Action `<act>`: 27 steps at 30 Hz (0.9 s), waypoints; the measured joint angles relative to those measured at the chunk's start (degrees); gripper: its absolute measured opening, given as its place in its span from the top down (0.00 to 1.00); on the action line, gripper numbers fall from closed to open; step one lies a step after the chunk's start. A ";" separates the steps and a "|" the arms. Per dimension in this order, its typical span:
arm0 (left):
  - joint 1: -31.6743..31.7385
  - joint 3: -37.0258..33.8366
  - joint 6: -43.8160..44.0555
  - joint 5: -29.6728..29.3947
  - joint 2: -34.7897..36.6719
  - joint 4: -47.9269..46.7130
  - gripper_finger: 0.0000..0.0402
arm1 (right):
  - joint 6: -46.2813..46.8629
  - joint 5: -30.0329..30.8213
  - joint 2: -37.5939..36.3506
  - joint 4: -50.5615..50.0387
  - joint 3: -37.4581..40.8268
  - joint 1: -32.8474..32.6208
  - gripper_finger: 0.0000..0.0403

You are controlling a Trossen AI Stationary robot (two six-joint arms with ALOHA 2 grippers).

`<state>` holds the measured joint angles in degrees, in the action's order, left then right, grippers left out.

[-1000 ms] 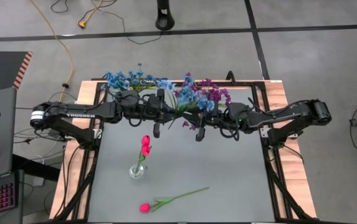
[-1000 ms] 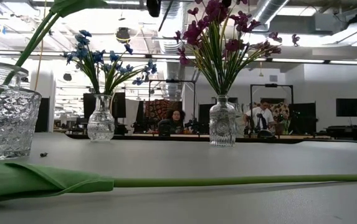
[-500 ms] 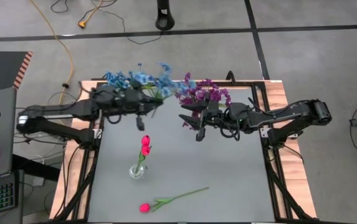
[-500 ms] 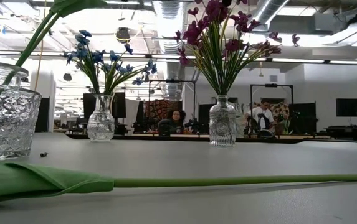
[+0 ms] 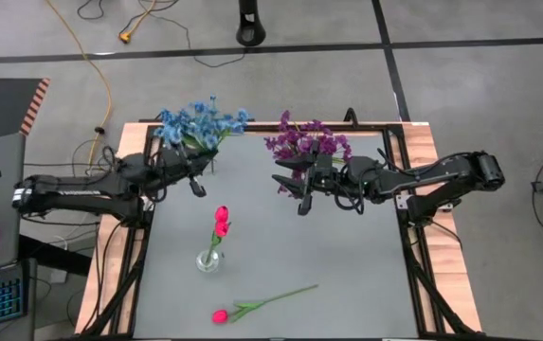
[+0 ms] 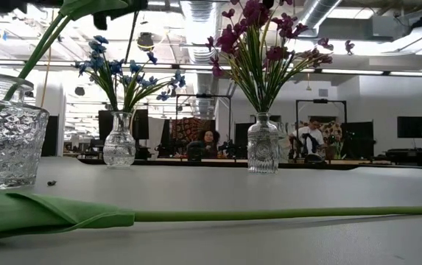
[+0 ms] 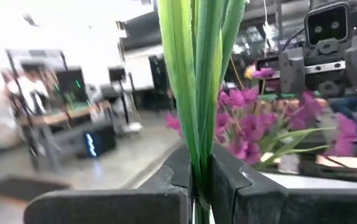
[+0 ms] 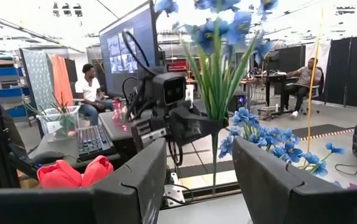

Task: Sort flowers into vase by color
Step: Put the blue flower into the top left transparent vase

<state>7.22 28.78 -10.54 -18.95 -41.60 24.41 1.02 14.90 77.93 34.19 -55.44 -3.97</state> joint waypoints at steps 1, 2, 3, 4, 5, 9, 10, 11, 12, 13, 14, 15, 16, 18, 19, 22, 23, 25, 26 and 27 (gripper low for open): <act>0.00 -1.82 -1.81 -0.31 0.25 3.00 0.97 | 0.01 0.00 0.00 -0.27 0.00 0.00 0.48; 0.00 -3.73 -3.52 -0.64 0.40 5.74 0.97 | 0.00 0.01 0.00 -0.62 0.01 0.00 0.48; 0.00 -5.21 -5.24 -1.25 0.43 7.97 0.97 | -0.02 0.00 0.00 -0.79 0.02 0.00 0.48; 0.00 -6.72 -7.23 -2.21 0.37 10.63 0.97 | 0.00 0.02 0.00 -1.02 0.02 0.00 0.48; 0.00 -8.14 -8.82 -3.05 0.37 12.92 0.97 | 0.00 0.00 0.00 -1.22 0.02 0.00 0.48; 0.71 -11.59 -12.79 -7.74 0.41 17.80 0.97 | -0.10 0.02 -0.02 -2.21 0.02 0.00 0.48; 1.11 -12.29 -12.81 -9.01 0.39 18.04 0.97 | -0.11 0.02 -0.02 -2.40 0.02 0.00 0.48; 1.59 -12.86 -12.77 -9.95 0.35 18.06 0.97 | -0.11 0.02 -0.02 -2.64 0.02 0.00 0.48; 2.19 -13.33 -12.77 -10.33 0.34 18.24 0.97 | -0.11 0.02 -0.02 -2.66 0.02 0.00 0.48; 2.86 -13.87 -12.75 -10.31 0.33 19.12 0.97 | -0.11 0.02 0.02 -2.64 0.02 0.00 0.48; 3.55 -14.44 -12.63 -10.22 0.34 20.22 0.97 | -0.09 0.04 0.02 -2.69 0.02 0.00 0.48; 4.31 -15.04 -12.38 -10.07 0.31 21.61 0.97 | -0.09 0.03 0.06 -2.69 0.02 0.00 0.48; 5.07 -15.72 -12.22 -9.99 0.29 22.84 0.97 | -0.10 0.02 0.07 -2.77 0.02 0.00 0.48; 6.58 -17.11 -11.49 -9.97 0.28 24.88 0.97 | -0.04 0.04 0.09 -3.11 0.02 0.00 0.48; 7.29 -17.52 -11.25 -9.83 0.26 25.52 0.97 | -0.06 0.07 0.09 -3.18 0.02 0.00 0.48; 9.54 -18.31 -11.11 -7.77 0.26 27.09 0.97 | -0.04 0.07 0.09 -3.61 0.02 0.00 0.48; 10.27 -18.52 -10.81 -6.82 0.26 27.37 0.97 | -0.04 0.09 0.09 -3.76 0.02 0.00 0.48; 11.88 -18.58 -10.35 -5.29 0.26 27.65 0.97 | 0.02 0.21 0.09 -3.96 0.02 0.00 0.48; 12.70 -18.58 -10.08 -4.46 0.26 27.69 0.97 | 0.02 0.21 0.11 -3.97 0.02 0.00 0.48; 13.53 -18.58 -9.76 -3.71 0.26 27.75 0.97 | 0.02 0.22 0.11 -3.98 0.02 0.00 0.48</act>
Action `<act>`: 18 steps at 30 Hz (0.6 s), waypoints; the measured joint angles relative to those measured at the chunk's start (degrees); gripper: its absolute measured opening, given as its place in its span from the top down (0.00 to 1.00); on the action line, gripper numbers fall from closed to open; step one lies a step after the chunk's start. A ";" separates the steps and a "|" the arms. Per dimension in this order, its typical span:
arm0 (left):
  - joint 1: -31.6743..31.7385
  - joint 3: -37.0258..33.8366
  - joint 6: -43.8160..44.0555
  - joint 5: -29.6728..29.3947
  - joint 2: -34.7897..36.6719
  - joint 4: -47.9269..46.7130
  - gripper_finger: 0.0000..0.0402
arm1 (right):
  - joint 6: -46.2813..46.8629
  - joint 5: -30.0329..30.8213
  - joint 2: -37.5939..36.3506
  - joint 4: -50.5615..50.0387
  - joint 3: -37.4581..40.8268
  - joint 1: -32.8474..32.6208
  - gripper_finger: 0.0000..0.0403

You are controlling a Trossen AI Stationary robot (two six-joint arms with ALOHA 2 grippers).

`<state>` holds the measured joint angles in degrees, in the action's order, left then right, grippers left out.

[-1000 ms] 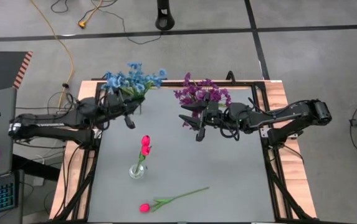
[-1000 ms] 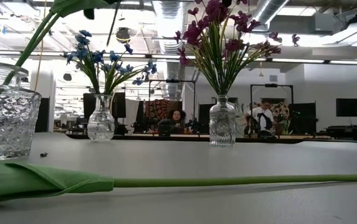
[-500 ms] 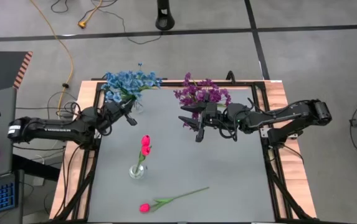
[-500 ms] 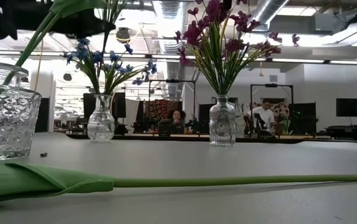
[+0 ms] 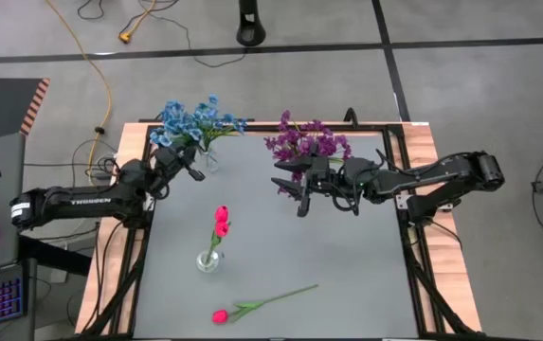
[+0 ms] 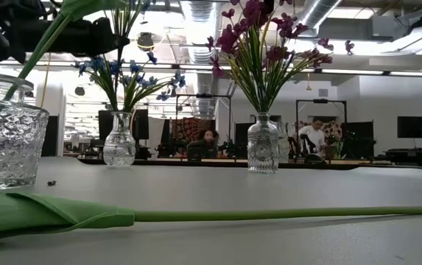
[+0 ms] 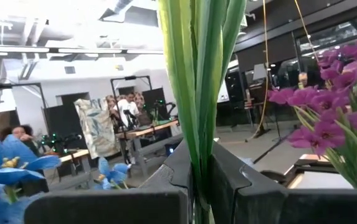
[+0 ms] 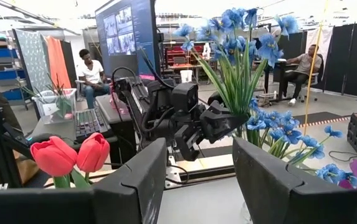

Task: Sort flowers into vase by color
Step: Put the blue flower into the top left transparent vase

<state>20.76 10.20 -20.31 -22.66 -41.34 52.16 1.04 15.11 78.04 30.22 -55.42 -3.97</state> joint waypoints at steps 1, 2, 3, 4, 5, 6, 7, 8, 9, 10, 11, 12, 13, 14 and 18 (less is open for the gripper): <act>0.81 0.00 0.20 0.90 0.00 -0.01 0.97 | 0.00 0.00 0.00 0.00 0.00 0.00 0.48; 1.63 0.00 0.55 1.79 0.00 -0.02 0.97 | 0.00 -0.02 0.00 0.00 0.00 0.00 0.48; 2.41 0.01 0.94 2.68 -0.01 -0.04 0.97 | 0.00 0.00 0.00 0.02 0.00 0.00 0.48; 3.14 0.00 1.35 3.42 -0.26 0.04 0.97 | -0.01 -0.01 0.00 0.01 0.00 0.00 0.48; 3.87 0.00 1.67 4.18 -0.71 0.30 0.97 | -0.02 -0.02 0.00 0.02 0.00 0.00 0.48; 4.54 0.02 2.05 4.68 -1.19 0.42 0.97 | -0.02 -0.02 0.00 0.00 0.00 0.00 0.48; 5.21 0.02 2.18 5.03 -1.87 0.74 0.97 | -0.02 -0.02 0.00 0.00 0.00 0.00 0.48; 5.87 0.02 2.37 5.68 -2.77 1.92 0.97 | -0.01 -0.02 0.00 0.00 0.00 0.00 0.48; 6.55 0.04 2.70 6.44 -3.85 3.04 0.97 | 0.00 -0.02 0.00 0.02 0.00 0.00 0.48; 7.12 0.04 3.05 7.03 -5.04 3.92 0.97 | -0.02 -0.02 0.00 0.00 0.00 0.00 0.48; 7.62 0.04 3.12 7.26 -6.22 4.68 0.97 | -0.03 -0.02 0.00 -0.02 0.00 0.00 0.48; 7.94 0.02 3.12 7.34 -7.37 5.29 0.97 | -0.04 -0.02 0.00 0.00 0.00 0.00 0.48; 8.17 0.02 3.12 7.33 -8.40 6.09 0.97 | -0.04 -0.02 0.00 0.00 0.00 0.00 0.48; 8.46 0.02 3.14 7.31 -9.26 6.96 0.97 | -0.04 -0.02 0.00 0.00 0.00 0.00 0.48; 8.61 0.03 3.21 7.18 -12.18 8.06 0.97 | -0.15 -0.02 0.02 -0.02 0.00 0.00 0.48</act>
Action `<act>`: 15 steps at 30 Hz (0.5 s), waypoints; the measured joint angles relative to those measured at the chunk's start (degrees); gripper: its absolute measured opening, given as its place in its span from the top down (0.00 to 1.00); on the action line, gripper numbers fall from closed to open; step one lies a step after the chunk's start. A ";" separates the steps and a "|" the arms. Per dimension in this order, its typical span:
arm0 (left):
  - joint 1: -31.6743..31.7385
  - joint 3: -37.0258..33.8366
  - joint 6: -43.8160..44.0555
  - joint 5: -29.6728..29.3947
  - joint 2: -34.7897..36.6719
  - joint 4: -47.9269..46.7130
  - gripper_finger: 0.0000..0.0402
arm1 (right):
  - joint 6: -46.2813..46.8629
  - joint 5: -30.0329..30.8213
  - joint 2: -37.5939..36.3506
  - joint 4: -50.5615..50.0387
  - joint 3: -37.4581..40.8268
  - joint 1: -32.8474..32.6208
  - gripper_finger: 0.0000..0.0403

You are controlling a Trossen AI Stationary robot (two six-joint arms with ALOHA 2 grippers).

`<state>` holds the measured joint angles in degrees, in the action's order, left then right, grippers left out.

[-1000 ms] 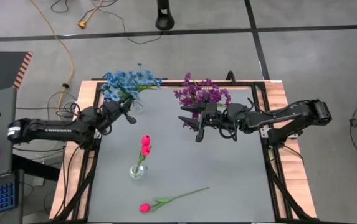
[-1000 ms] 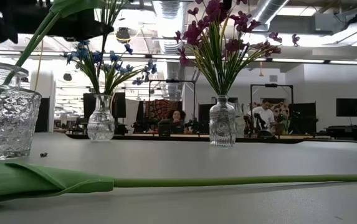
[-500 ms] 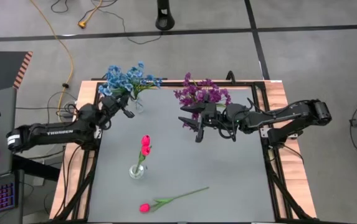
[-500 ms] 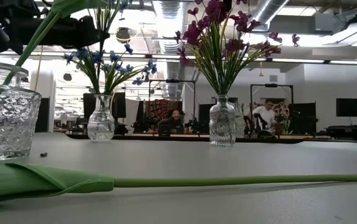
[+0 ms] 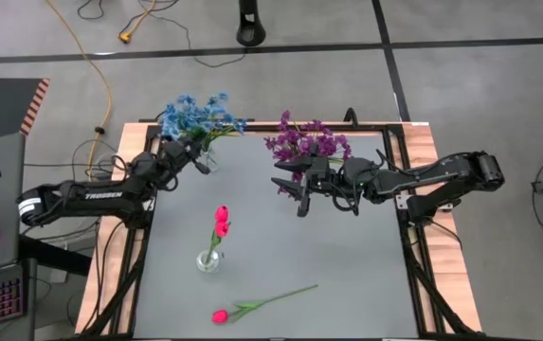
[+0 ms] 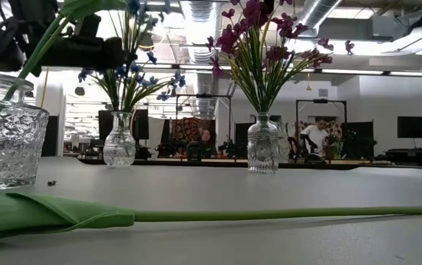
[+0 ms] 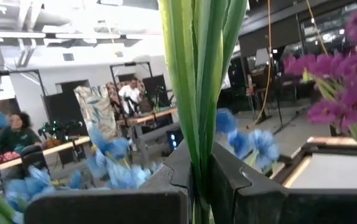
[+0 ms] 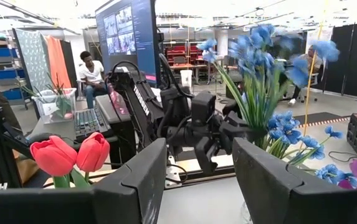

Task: Sort flowers into vase by color
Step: Put the blue flower into the top left transparent vase

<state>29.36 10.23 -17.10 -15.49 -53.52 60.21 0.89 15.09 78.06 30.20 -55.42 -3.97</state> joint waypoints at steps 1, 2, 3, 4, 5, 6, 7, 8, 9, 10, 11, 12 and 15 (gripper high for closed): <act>0.00 -0.01 -0.04 -0.26 -0.49 -0.01 0.97 | 0.00 0.00 0.00 0.02 0.00 0.00 0.48; 0.00 -0.01 -0.21 -0.50 -0.93 0.08 0.97 | -0.02 0.00 0.00 0.02 0.00 0.00 0.48; 0.00 -0.01 -0.20 -0.96 -1.28 0.28 0.97 | 0.00 0.00 0.00 0.02 0.00 0.00 0.48; 0.00 -0.01 -0.20 -1.36 -1.59 0.28 0.97 | 0.00 0.00 0.00 0.02 0.00 0.00 0.48; 0.00 -0.01 -0.20 -1.47 -1.80 0.25 0.97 | 0.00 0.00 0.00 -0.01 0.00 0.00 0.48; 0.02 -0.01 -0.20 -1.57 -1.91 0.22 0.97 | 0.00 0.00 0.00 -0.01 0.00 0.00 0.48; 0.00 -0.01 -0.20 -1.57 -1.92 0.23 0.97 | 0.00 0.00 0.00 -0.02 0.00 0.00 0.48; 0.00 -0.01 -0.20 -1.57 -1.90 0.26 0.97 | 0.00 -0.02 0.00 -0.03 0.00 0.00 0.48; 0.00 -0.01 -0.17 -1.58 -1.90 0.24 0.97 | 0.00 0.00 0.00 -0.03 0.00 0.00 0.48; 0.00 0.00 0.24 -1.75 -1.90 0.23 0.97 | 0.00 -0.02 0.00 -0.05 0.00 0.00 0.48; 0.00 -0.01 1.04 -2.10 -1.90 0.23 0.97 | 0.00 0.00 0.00 -0.05 0.00 0.00 0.48; 0.00 0.01 1.98 -2.86 -1.89 0.23 0.97 | 0.00 -0.02 0.00 -0.07 0.00 0.00 0.48; 0.00 0.01 3.76 -5.43 -1.88 -0.15 0.97 | 0.00 -0.02 0.00 -0.05 0.00 0.00 0.48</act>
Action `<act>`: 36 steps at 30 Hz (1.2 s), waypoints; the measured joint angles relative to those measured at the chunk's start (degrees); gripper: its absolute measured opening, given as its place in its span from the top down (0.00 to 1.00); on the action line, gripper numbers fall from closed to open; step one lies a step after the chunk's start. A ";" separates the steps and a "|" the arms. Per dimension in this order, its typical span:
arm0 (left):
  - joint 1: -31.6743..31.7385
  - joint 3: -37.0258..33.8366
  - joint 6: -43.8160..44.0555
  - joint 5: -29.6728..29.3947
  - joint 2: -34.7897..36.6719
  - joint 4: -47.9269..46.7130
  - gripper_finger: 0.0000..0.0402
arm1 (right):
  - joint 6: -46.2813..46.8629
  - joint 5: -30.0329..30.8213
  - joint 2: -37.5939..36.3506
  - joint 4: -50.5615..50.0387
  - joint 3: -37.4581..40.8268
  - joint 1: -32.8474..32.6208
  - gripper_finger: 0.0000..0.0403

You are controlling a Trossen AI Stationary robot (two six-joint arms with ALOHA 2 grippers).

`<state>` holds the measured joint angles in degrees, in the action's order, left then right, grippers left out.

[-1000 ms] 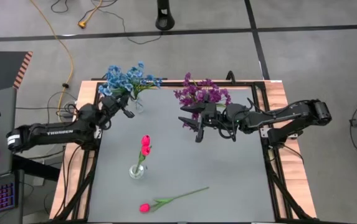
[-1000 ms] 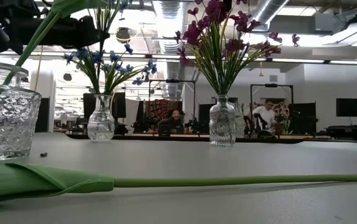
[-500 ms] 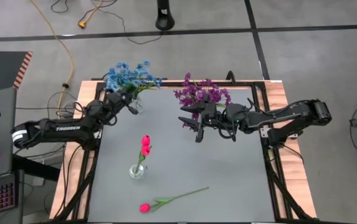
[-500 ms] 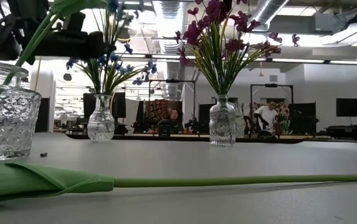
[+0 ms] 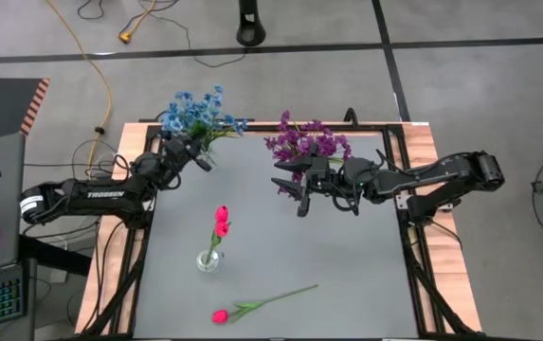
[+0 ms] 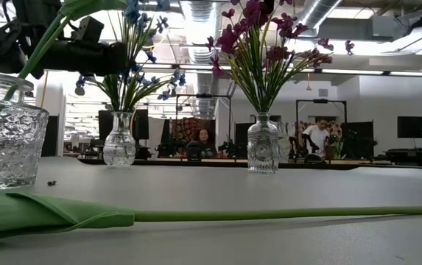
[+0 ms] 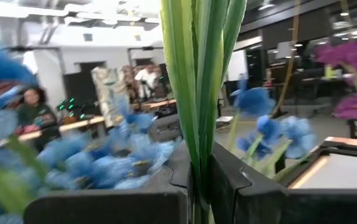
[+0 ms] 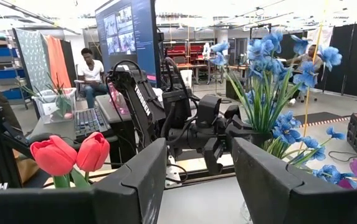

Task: Sort flowers into vase by color
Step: Put the blue flower into the top left transparent vase

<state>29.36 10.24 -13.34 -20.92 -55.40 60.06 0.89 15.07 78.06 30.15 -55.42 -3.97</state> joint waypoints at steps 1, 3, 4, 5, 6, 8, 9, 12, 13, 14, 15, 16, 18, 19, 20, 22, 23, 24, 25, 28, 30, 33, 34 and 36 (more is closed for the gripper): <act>0.00 0.00 0.58 -0.87 0.00 -0.21 0.97 | 0.02 0.00 0.00 -0.02 0.00 0.00 0.48; 0.00 0.00 1.65 -2.06 0.00 -0.57 0.96 | 0.19 0.00 0.00 -0.02 0.00 0.00 0.48; 0.00 0.00 2.12 -2.31 0.00 -0.76 0.95 | 0.19 0.00 0.00 -0.02 0.00 0.00 0.48; 0.00 0.00 2.63 -2.32 0.00 -1.01 0.95 | 0.17 0.00 0.00 0.00 0.00 0.00 0.48; 0.00 0.00 3.06 -2.24 0.00 -1.30 0.95 | 0.20 0.00 0.00 0.00 0.00 0.00 0.48; -0.02 0.00 3.43 -1.89 0.00 -2.02 0.94 | 0.19 0.00 0.00 -0.01 0.00 0.00 0.48; -0.02 0.00 3.44 -1.87 0.00 -2.65 0.94 | 0.19 0.00 0.00 -0.02 0.00 0.00 0.48; -0.10 0.00 3.52 -1.85 0.00 -5.08 0.94 | 0.17 0.00 0.00 0.00 0.00 0.00 0.48; -0.23 0.00 3.57 -1.86 0.00 -5.82 0.94 | 0.17 0.00 0.00 0.00 0.00 0.00 0.48; -0.42 0.00 3.78 -1.88 0.00 -6.40 0.94 | 0.20 0.00 0.00 -0.02 0.00 0.00 0.48; -0.62 0.00 4.27 -1.89 0.00 -6.71 0.94 | 0.17 0.00 0.00 -0.02 0.00 0.00 0.48; -0.85 0.00 4.94 -1.91 0.00 -6.81 0.94 | 0.20 0.00 0.00 -0.01 0.00 0.00 0.48; -1.26 0.00 5.79 -2.00 0.01 -6.74 0.94 | 0.17 0.00 0.00 0.00 0.00 0.00 0.48; -1.44 0.00 5.97 -2.00 0.13 -6.76 0.94 | 0.17 0.00 0.00 -0.02 0.00 0.00 0.48; -1.64 0.00 6.01 -2.03 0.32 -6.81 0.94 | 0.17 0.00 0.00 0.00 0.00 0.00 0.48; -2.02 0.02 5.91 -2.29 0.65 -6.78 0.93 | 0.17 -0.02 0.00 0.02 0.00 0.00 0.48; -2.10 0.02 5.90 -2.36 0.84 -6.86 0.92 | 0.20 -0.01 0.00 0.00 0.00 0.00 0.48; -2.15 0.02 5.89 -2.45 1.07 -6.86 0.91 | 0.17 -0.02 0.00 0.00 0.00 0.00 0.48; -2.19 0.02 5.86 -2.55 1.29 -6.83 0.89 | 0.17 -0.02 0.00 0.00 0.00 0.00 0.48; -2.16 0.02 5.73 -3.62 1.89 -6.95 0.82 | 0.17 -0.02 0.00 0.00 0.00 0.00 0.48; -2.17 0.02 5.70 -3.79 2.05 -7.21 0.77 | 0.18 -0.02 0.00 0.00 0.00 0.00 0.48; -2.18 0.04 5.70 -3.77 2.23 -9.01 0.68 | 0.19 -0.02 0.00 0.01 0.00 0.00 0.48; -2.19 0.04 5.79 -3.77 2.23 -9.87 0.66 | 0.19 -0.02 0.00 0.02 0.00 0.00 0.48; -2.16 0.04 6.48 -3.78 2.23 -11.67 0.62 | 0.17 -0.02 0.00 0.01 0.00 0.00 0.48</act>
<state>27.20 10.28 -6.86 -24.69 -53.17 48.39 1.06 15.05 78.06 30.16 -55.42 -3.97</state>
